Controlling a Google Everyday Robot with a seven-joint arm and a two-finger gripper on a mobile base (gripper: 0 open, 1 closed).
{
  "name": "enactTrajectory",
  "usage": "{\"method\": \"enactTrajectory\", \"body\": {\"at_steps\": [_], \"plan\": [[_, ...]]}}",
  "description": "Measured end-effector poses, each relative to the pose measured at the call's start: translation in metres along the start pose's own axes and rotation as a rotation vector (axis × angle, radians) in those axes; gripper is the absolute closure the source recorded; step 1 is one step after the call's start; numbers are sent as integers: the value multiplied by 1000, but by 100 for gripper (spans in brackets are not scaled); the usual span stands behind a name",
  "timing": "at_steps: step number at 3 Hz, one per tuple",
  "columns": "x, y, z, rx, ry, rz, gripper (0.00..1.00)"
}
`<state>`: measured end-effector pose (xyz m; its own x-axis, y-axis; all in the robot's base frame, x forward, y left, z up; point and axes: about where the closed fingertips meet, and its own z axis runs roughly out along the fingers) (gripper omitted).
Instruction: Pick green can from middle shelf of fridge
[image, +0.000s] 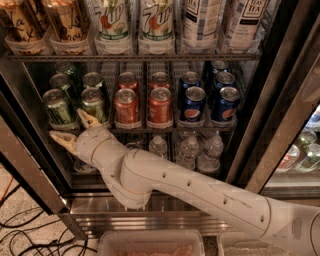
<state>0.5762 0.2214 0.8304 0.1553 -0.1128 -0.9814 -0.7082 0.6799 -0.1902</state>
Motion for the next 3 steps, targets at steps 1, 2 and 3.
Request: {"method": "enactTrajectory", "body": {"at_steps": [1,2,3], "plan": [[0,-14,7,14,-11,14,31],[2,-21,17,9,-14,25,30],[5,-22,28,-17,-9,33,30]]}}
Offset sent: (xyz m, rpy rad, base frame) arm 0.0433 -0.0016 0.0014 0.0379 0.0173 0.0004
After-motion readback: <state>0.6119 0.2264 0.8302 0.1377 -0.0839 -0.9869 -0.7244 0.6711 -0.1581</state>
